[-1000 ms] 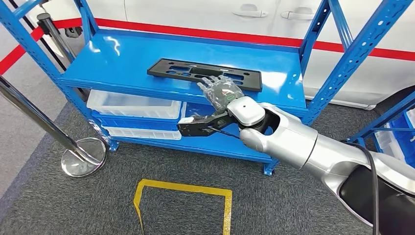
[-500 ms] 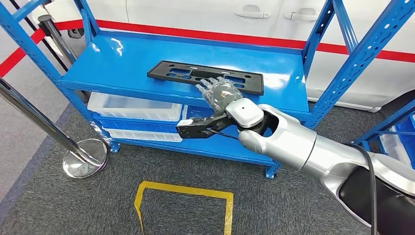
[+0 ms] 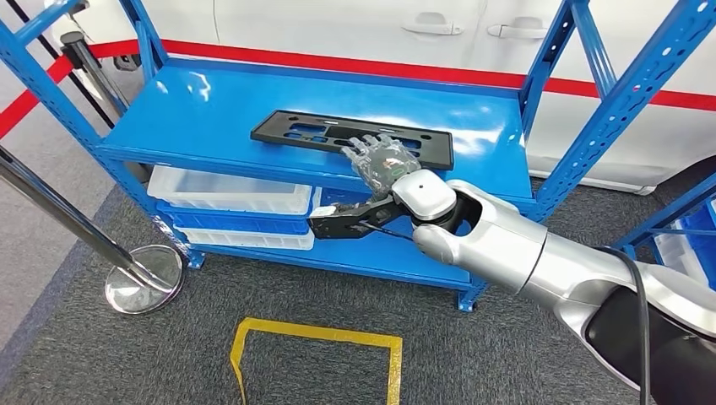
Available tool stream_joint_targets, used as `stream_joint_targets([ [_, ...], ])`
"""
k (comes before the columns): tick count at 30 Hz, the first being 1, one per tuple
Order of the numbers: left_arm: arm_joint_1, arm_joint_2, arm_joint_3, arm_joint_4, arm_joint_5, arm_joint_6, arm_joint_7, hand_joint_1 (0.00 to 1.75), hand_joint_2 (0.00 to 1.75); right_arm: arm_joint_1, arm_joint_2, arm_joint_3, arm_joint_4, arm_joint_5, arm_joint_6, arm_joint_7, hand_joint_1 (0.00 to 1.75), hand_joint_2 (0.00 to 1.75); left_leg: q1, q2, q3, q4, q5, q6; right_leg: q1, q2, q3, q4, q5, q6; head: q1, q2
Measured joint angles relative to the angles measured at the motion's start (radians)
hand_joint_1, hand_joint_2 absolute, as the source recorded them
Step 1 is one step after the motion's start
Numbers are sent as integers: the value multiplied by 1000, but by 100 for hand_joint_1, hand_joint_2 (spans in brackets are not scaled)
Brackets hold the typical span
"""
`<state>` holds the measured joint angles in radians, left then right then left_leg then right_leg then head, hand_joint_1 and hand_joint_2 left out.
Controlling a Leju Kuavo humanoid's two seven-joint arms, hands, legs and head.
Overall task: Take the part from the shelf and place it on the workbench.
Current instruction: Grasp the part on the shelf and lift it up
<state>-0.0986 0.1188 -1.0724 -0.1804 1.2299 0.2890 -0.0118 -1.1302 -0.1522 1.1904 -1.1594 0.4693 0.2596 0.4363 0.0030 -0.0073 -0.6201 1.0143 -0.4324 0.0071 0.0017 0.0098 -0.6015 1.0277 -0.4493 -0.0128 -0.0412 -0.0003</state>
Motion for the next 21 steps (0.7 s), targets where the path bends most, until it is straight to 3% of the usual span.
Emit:
stream_joint_targets([
  [2, 1, 0, 0, 0, 0, 0, 0, 0, 0, -3, 0, 0, 1, -2, 0, -1, 0, 0, 5, 1, 9, -10, 2, 10, 0, -1, -6, 21, -16, 11, 2, 0],
  [3, 1, -1, 0, 0, 1, 0, 0, 0, 0, -4, 0, 0, 1, -4, 1, -1, 0, 0, 7, 2, 14, -14, 2, 15, 0, -2, -23, 58, -38, 16, 3, 0],
  [5, 1, -1, 0, 0, 2, 0, 0, 0, 0, -5, -1, 0, 3, -7, 1, -1, 0, 0, 8, 4, 18, -15, 0, 23, -4, -3, -86, 178, -91, 22, 6, 0],
  [7, 1, -1, 0, 0, 3, 0, 0, 0, 0, 1, -2, 0, 5, -13, 0, 0, 0, 0, 8, 3, 19, -14, -3, 26, -7, -4, -139, 264, -108, 25, 6, 0],
  [8, 1, -1, 0, 0, 3, 0, 0, 0, 0, 2, -2, 1, 6, -18, 0, 0, 0, 0, 8, 2, 21, -13, -6, 26, -9, -4, -142, 259, -89, 26, 6, 0],
  [9, 1, -1, 0, 0, 3, 0, 0, 0, 0, 3, -2, 1, 7, -24, 0, -1, 0, 0, 8, 1, 23, -12, -9, 25, -11, -5, -126, 217, -55, 25, 6, 0],
  [11, 1, -1, 0, 0, 3, 0, -1, 0, 0, 2, -3, 0, 9, -40, -3, -1, 0, 0, 7, -1, 27, -5, -18, 18, -11, -6, -68, 91, 9, 20, 6, 0],
  [12, 1, -1, 0, 0, 3, 0, -2, 0, 0, 2, -3, 0, 9, -49, -7, -2, 0, 0, 6, -2, 27, -1, -21, 13, -9, -6, -45, 44, 23, 16, 6, 0],
  [17, 1, -2, 0, 0, 3, -1, -6, 0, 0, 4, -6, -6, 11, -80, -48, -3, 0, 0, 8, 1, 24, 10, -36, -14, -8, -3, -18, -3, 21, -4, 5, 0],
  [19, 1, -1, 0, 0, 3, 0, -6, 0, 0, 4, -7, -12, 11, -90, -62, -1, 0, 0, 10, 3, -9, 87, -79, -24, -11, -3, -8, -12, 21, -13, 3, 0],
  [21, 1, -1, 0, 0, 3, 0, -6, 0, 0, 8, -8, -15, 11, -98, -69, -1, 0, 0, 11, 3, -76, 216, -129, -31, -11, -3, -4, -12, 18, -18, 2, 0],
])
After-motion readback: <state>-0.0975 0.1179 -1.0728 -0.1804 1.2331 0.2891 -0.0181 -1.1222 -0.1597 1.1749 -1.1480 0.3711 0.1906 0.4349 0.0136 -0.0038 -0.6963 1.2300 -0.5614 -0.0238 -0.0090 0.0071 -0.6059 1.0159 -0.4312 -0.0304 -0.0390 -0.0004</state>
